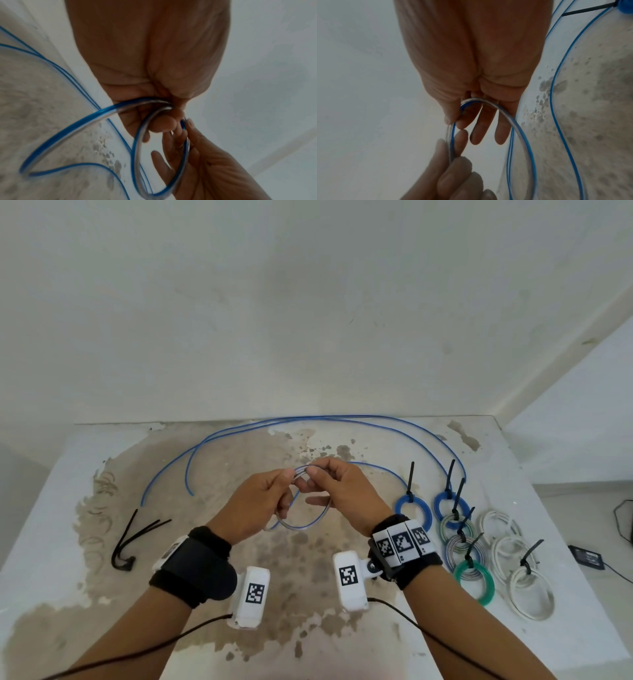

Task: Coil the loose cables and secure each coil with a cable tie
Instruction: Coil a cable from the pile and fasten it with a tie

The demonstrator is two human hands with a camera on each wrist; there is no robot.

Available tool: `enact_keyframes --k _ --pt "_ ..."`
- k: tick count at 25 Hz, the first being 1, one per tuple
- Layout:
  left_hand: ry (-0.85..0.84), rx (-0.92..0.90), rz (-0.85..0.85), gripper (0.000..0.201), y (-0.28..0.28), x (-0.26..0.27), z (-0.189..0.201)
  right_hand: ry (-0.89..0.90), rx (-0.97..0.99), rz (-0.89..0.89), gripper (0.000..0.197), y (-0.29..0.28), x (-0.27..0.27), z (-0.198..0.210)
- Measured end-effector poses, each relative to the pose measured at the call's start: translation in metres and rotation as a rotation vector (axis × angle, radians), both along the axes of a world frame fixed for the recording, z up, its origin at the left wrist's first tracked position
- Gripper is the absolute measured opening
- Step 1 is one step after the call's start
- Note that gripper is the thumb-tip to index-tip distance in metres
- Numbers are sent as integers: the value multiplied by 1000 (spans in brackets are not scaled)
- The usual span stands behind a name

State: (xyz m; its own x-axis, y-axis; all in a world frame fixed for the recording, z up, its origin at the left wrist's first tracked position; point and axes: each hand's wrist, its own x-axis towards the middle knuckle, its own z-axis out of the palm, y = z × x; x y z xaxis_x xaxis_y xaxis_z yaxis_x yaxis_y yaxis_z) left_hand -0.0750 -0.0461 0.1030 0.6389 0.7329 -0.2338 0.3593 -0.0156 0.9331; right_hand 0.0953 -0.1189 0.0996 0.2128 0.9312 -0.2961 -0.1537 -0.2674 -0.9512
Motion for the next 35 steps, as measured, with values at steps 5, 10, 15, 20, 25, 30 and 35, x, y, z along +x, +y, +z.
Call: enact_keyframes --k 5,10,15,20,25,30,35 --pt "32 125 -34 39 9 -35 16 113 13 -32 7 -8 -28 7" --pt "121 359 -69 35 5 -64 35 -262 71 106 10 -13 -55 26" --pt "0 274 -69 37 1 -78 39 -186 34 44 18 -21 -60 37" --pt "-45 197 -37 34 -7 -72 37 -2 -6 -50 18 -37 -63 32" --pt "36 349 -69 29 -18 -66 38 -425 38 68 18 -43 -59 47" --pt "18 332 -15 34 -19 -65 41 -523 18 117 17 -41 -51 54" --pt "-62 257 109 32 -20 -66 44 -360 39 27 13 -39 -58 51"
